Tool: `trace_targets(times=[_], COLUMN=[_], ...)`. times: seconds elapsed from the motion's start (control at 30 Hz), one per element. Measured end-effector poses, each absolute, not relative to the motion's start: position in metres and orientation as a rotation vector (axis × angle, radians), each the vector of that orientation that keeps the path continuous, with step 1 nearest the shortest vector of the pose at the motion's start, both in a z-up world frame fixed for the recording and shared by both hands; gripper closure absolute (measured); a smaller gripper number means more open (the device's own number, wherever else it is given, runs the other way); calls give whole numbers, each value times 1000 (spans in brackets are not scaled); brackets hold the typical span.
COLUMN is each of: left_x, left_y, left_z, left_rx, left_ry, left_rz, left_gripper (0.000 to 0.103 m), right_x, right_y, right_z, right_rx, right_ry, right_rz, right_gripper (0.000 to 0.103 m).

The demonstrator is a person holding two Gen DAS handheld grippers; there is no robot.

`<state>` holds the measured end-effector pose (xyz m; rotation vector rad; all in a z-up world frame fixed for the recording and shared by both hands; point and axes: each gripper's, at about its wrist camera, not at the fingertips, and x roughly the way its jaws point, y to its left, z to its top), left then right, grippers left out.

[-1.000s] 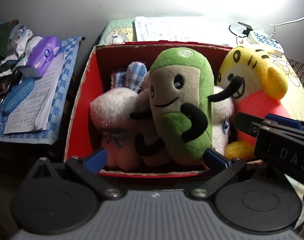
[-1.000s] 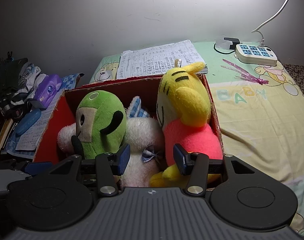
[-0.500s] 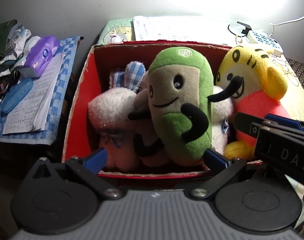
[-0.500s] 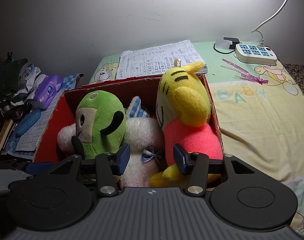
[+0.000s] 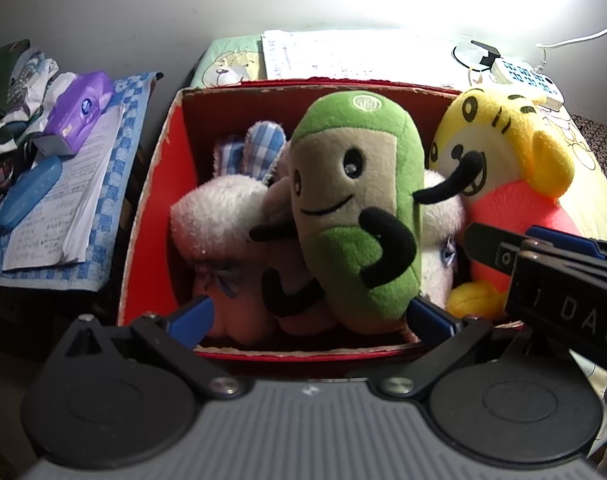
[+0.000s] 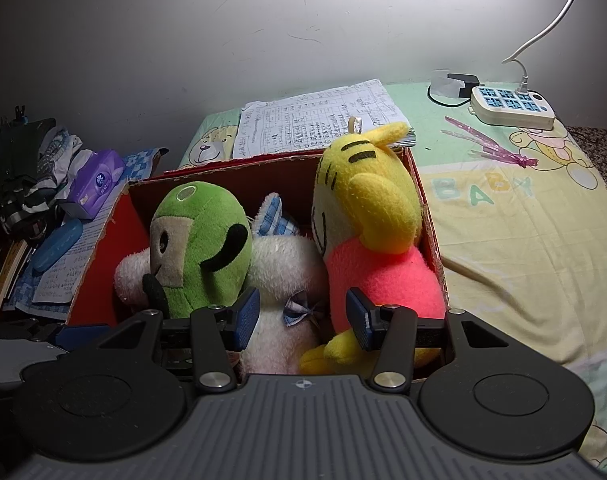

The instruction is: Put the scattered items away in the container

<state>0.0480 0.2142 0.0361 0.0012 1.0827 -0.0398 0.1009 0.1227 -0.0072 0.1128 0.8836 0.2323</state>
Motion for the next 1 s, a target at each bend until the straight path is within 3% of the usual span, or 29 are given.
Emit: trace_targets(times=[1.0], left_x=[55], left_y=[209], left_z=[36], left_rx=[8], left_ry=[1072], left_rz=[-66], left_gripper=[0], right_x=[104], right_y=[121], right_z=[-9], right_rx=[130], right_ry=[881], right_rz=[232], right_gripper=[53])
